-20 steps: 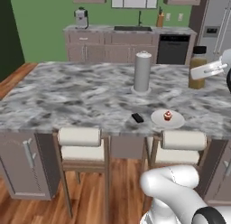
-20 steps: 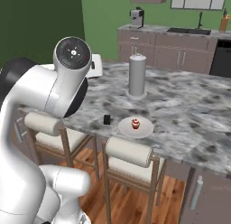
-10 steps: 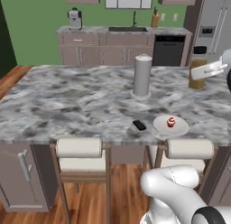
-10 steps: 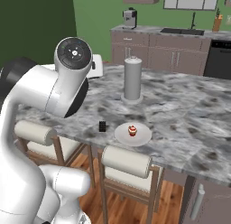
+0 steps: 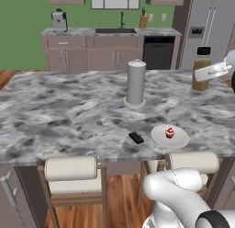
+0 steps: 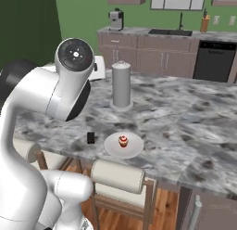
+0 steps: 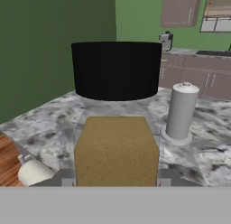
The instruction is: Take the cinnamon bottle from the cabinet and place it on the dining table, next to the plate with the cupcake. Then take the chocolate from the dining counter and place it on the cupcake plate.
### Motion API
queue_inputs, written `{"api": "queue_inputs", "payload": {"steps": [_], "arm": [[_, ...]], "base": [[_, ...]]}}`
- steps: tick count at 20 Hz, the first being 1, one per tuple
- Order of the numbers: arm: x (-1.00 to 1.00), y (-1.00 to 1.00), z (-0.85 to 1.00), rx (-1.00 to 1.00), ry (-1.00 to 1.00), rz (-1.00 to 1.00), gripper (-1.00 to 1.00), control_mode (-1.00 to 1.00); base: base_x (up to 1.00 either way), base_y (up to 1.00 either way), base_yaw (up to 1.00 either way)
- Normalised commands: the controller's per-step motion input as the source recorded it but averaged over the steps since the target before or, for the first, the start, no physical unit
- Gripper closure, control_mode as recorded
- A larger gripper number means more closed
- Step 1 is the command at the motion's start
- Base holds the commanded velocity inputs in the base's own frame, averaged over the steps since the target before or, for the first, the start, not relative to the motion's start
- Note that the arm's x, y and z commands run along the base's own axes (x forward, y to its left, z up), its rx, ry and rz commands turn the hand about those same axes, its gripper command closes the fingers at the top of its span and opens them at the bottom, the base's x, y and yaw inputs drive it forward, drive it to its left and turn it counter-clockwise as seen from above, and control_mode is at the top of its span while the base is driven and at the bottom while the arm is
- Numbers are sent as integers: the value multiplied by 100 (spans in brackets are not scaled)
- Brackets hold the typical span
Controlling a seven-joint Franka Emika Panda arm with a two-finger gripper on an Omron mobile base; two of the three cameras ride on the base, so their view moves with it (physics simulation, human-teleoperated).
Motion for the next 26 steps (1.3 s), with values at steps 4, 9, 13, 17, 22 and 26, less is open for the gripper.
{"api": "queue_inputs", "payload": {"steps": [4, 9, 13, 17, 22, 26], "arm": [[0, 0, 0, 0, 0, 0, 100, 100], [0, 0, 0, 0, 0, 0, 100, 100], [0, 0, 0, 0, 0, 0, 100, 100], [0, 0, 0, 0, 0, 0, 100, 100], [0, 0, 0, 0, 0, 0, 100, 100], [0, 0, 0, 0, 0, 0, 100, 100]], "base": [[67, 7, -12], [54, 17, -10], [46, 11, -8], [5, 1, 0], [0, 0, 0], [0, 0, 0]]}}
